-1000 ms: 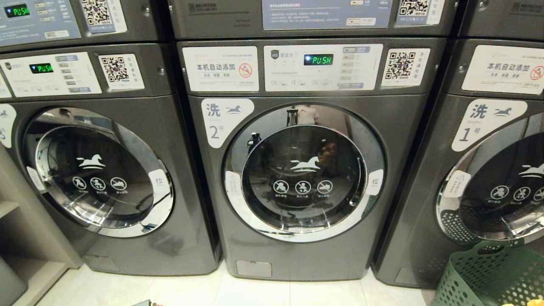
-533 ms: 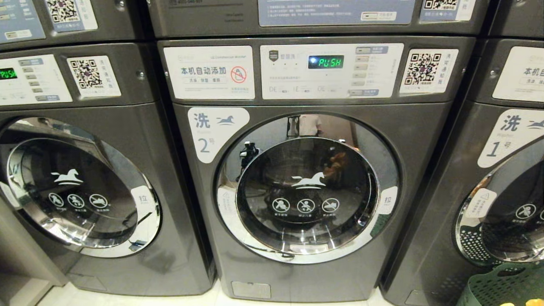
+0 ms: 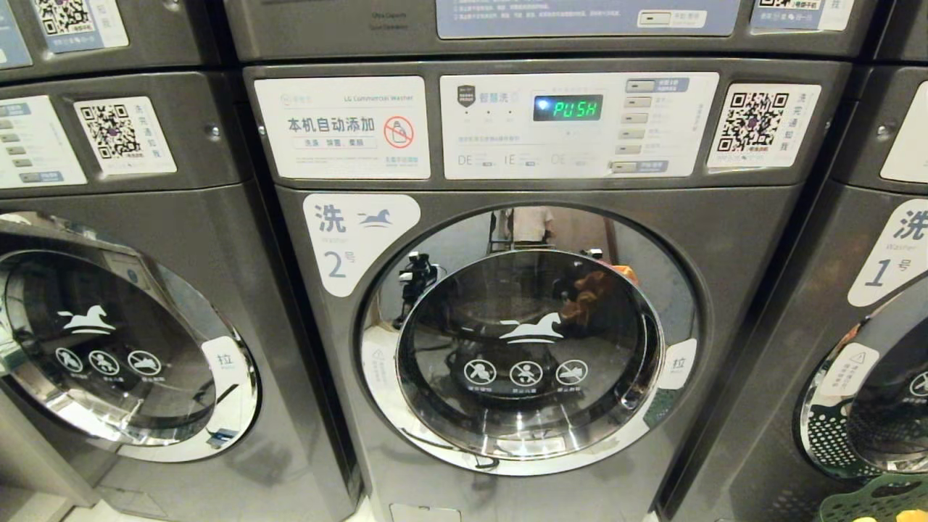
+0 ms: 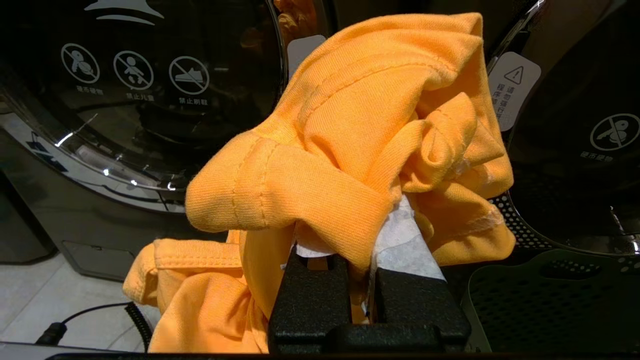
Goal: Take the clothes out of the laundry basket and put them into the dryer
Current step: Put the clothes in the dryer
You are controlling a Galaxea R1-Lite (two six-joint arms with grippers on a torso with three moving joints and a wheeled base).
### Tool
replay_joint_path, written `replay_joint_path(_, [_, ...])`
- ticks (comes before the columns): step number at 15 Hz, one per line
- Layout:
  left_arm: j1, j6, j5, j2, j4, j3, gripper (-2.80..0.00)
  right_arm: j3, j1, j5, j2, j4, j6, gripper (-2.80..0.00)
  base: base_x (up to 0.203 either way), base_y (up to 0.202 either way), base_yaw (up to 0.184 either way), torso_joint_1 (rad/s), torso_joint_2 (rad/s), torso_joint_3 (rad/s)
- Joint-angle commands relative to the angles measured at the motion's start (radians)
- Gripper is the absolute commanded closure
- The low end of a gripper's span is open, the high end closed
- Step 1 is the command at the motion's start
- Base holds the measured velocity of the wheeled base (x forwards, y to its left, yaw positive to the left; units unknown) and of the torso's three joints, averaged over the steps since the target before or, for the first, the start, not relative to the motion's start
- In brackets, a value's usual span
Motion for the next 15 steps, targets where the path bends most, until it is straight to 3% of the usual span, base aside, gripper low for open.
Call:
replay_joint_path(1, [-0.001, 0.0, 0.0, -0.002, 0.0, 0.0, 0.0, 0.0, 0.0, -0.002, -0.001, 0.0, 0.007, 0.0, 0.0, 0.0, 0.0, 0.0, 0.0, 0.0])
replay_joint_path(9, [0.0, 0.0, 0.0, -0.002, 0.0, 0.0, 0.0, 0.0, 0.0, 0.002, -0.001, 0.002, -0.033, 0.0, 0.0, 0.0, 0.0, 0.0, 0.0, -0.004])
replay_joint_path(15, [0.0, 0.0, 0.0, -0.002, 0.0, 0.0, 0.0, 0.0, 0.0, -0.004, -0.001, 0.002, -0.026, 0.0, 0.0, 0.0, 0.0, 0.054, -0.34, -0.307])
